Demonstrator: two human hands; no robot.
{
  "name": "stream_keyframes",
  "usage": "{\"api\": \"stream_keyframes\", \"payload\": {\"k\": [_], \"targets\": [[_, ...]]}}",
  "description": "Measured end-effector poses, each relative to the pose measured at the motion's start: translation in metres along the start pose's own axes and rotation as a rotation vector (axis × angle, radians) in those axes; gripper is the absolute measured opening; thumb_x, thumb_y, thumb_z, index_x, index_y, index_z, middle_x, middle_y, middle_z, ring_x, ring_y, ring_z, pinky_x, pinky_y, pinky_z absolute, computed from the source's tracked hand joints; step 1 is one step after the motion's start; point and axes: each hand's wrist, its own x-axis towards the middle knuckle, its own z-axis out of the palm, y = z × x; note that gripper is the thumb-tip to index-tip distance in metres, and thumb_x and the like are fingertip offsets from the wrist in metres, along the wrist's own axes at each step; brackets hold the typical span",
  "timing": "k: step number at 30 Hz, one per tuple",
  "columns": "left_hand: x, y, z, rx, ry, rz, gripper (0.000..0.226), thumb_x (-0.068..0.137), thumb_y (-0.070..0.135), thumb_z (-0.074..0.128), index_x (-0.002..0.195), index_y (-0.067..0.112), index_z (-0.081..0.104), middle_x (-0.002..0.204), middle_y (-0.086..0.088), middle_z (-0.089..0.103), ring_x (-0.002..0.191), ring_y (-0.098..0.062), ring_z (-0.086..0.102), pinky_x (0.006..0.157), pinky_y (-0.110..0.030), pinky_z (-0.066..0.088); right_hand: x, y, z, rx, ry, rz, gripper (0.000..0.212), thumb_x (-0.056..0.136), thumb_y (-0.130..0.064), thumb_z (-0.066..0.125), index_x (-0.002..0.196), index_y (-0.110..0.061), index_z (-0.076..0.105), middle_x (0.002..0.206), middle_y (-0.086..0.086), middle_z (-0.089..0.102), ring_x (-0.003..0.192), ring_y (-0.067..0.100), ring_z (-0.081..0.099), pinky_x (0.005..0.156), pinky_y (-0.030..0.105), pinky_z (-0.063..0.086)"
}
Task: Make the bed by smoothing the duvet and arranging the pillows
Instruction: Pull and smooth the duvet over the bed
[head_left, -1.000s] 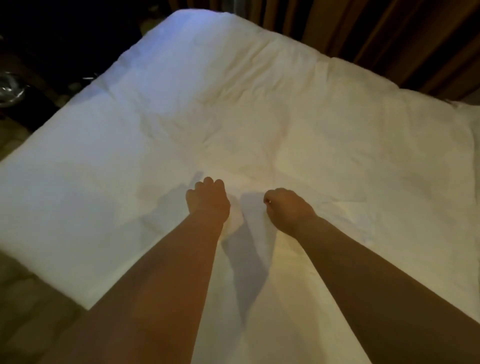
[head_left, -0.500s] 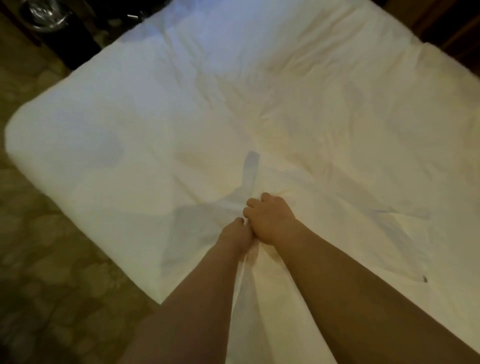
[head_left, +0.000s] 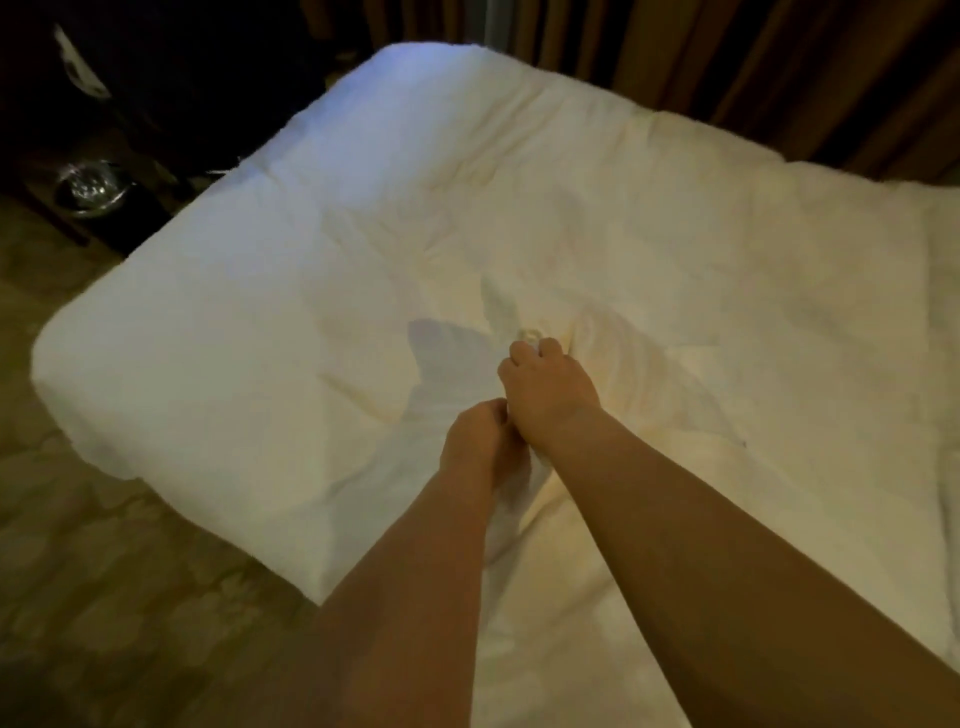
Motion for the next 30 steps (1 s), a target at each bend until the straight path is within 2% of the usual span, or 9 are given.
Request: {"api": "stream_keyframes", "payload": {"k": [2, 3, 6, 10, 12, 16, 18, 23, 30], "targets": [[-0.042, 0.009, 0.043, 0.088, 0.018, 0.017, 0.029, 0.098, 0.02, 0.051, 0.122, 0.007, 0.061, 0.124, -0.016, 0.063, 0.103, -0.025, 0.065, 0.081, -0.03, 0.055, -0.058, 0.03, -0.013, 0.026, 0.09, 0.065, 0.027, 0.095, -0.014, 0.048, 0.121, -0.009, 0.054, 0.13, 0.009, 0.046, 0.121, 0.033, 0.042, 0.093, 0.04, 0.043], [-0.066, 0.008, 0.066, 0.249, 0.067, 0.125, 0.027, 0.098, 0.022, 0.052, 0.118, 0.01, 0.064, 0.118, -0.013, 0.067, 0.104, -0.027, 0.064, 0.087, -0.031, 0.053, -0.093, 0.045, -0.017, 0.043, 0.125, 0.099, 0.027, 0.095, -0.013, 0.048, 0.121, -0.009, 0.054, 0.132, 0.01, 0.045, 0.122, 0.034, 0.041, 0.094, 0.04, 0.043], [-0.149, 0.009, 0.148, 0.438, 0.016, 0.277, 0.03, 0.102, 0.018, 0.043, 0.125, 0.009, 0.061, 0.122, -0.009, 0.064, 0.113, -0.027, 0.06, 0.074, -0.009, 0.045, -0.211, 0.101, -0.026, 0.108, 0.162, 0.23, 0.029, 0.094, -0.013, 0.051, 0.122, -0.007, 0.051, 0.14, 0.013, 0.038, 0.129, 0.038, 0.035, 0.095, 0.043, 0.044], [-0.249, -0.001, 0.285, 0.856, -0.077, 0.499, 0.038, 0.104, 0.03, 0.036, 0.126, 0.008, 0.06, 0.126, -0.016, 0.061, 0.118, -0.031, 0.057, 0.096, -0.035, 0.043, -0.371, 0.185, -0.019, 0.184, 0.159, 0.439, 0.026, 0.094, -0.016, 0.05, 0.119, -0.006, 0.051, 0.133, 0.016, 0.04, 0.118, 0.038, 0.042, 0.091, 0.044, 0.043], [-0.288, -0.006, 0.352, 0.884, -0.136, 0.575, 0.039, 0.103, 0.032, 0.036, 0.123, 0.011, 0.061, 0.123, -0.016, 0.063, 0.115, -0.033, 0.059, 0.095, -0.037, 0.045, -0.441, 0.224, -0.013, 0.228, 0.186, 0.563, 0.024, 0.094, -0.017, 0.05, 0.115, -0.007, 0.053, 0.126, 0.016, 0.043, 0.112, 0.037, 0.045, 0.089, 0.042, 0.043], [-0.358, -0.016, 0.465, 0.802, -0.377, 0.574, 0.034, 0.103, 0.023, 0.038, 0.125, 0.008, 0.059, 0.125, -0.015, 0.061, 0.116, -0.031, 0.056, 0.099, -0.036, 0.042, -0.556, 0.283, -0.003, 0.285, 0.258, 0.838, 0.022, 0.092, -0.014, 0.052, 0.112, -0.005, 0.057, 0.119, 0.016, 0.048, 0.108, 0.036, 0.05, 0.088, 0.041, 0.045], [-0.385, -0.027, 0.507, 0.897, -0.493, 0.619, 0.029, 0.099, 0.019, 0.043, 0.122, 0.009, 0.06, 0.121, -0.013, 0.063, 0.113, -0.031, 0.058, 0.097, -0.038, 0.046, -0.603, 0.302, 0.008, 0.296, 0.27, 0.964, 0.024, 0.09, -0.009, 0.053, 0.113, -0.006, 0.058, 0.12, 0.015, 0.049, 0.108, 0.034, 0.051, 0.087, 0.04, 0.046], [-0.407, -0.05, 0.556, 1.154, -0.541, 0.772, 0.027, 0.097, 0.017, 0.046, 0.121, 0.011, 0.057, 0.118, -0.009, 0.062, 0.105, -0.027, 0.06, 0.086, -0.035, 0.048, -0.663, 0.317, 0.042, 0.351, 0.235, 1.122, 0.03, 0.089, -0.008, 0.052, 0.118, -0.01, 0.058, 0.12, 0.012, 0.051, 0.108, 0.029, 0.052, 0.089, 0.038, 0.048], [-0.358, -0.043, 0.563, 1.279, -0.465, 0.795, 0.023, 0.094, 0.017, 0.048, 0.114, 0.013, 0.059, 0.116, -0.008, 0.061, 0.103, -0.026, 0.058, 0.08, -0.031, 0.045, -0.655, 0.338, 0.071, 0.401, 0.218, 1.126, 0.029, 0.092, -0.007, 0.049, 0.119, -0.013, 0.057, 0.121, 0.01, 0.054, 0.108, 0.027, 0.052, 0.089, 0.035, 0.048]]}}
